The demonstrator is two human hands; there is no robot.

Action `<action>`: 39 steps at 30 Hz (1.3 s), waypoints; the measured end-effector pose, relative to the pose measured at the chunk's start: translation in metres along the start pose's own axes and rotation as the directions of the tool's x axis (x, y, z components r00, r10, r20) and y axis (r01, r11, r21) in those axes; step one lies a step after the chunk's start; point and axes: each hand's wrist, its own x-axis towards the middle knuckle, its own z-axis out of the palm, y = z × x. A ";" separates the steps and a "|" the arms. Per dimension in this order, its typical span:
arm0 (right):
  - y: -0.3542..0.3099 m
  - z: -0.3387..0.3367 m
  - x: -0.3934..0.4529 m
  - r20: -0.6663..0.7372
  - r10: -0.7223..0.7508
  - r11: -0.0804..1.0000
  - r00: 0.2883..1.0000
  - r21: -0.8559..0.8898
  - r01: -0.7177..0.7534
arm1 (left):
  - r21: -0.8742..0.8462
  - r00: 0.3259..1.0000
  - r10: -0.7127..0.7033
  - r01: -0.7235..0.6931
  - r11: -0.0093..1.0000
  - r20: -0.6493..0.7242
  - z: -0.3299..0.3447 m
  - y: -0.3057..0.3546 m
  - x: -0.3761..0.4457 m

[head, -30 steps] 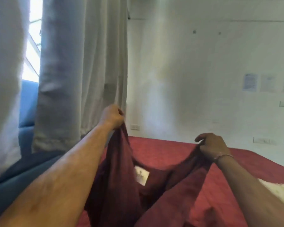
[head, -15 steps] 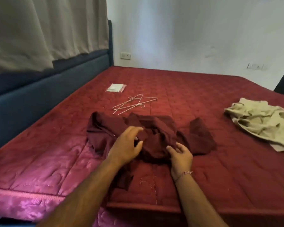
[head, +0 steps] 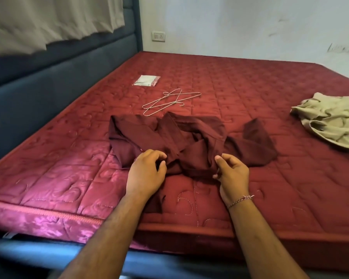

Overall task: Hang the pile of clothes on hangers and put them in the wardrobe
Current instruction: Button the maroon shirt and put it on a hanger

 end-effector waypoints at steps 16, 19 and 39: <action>0.002 -0.001 0.002 0.046 -0.045 0.999 0.998 0.024 0.044 | -0.034 0.967 -0.072 0.065 0.997 -0.244 -0.025 0.011 0.010; 0.000 0.002 0.000 0.066 -0.047 0.999 0.997 0.018 0.046 | 0.056 1.000 0.020 -0.021 0.998 0.020 -0.041 0.017 0.050; 0.003 0.073 -0.038 0.199 0.031 0.996 0.979 -0.088 -0.014 | -0.350 0.936 -0.329 0.268 0.897 -0.126 0.020 0.028 0.011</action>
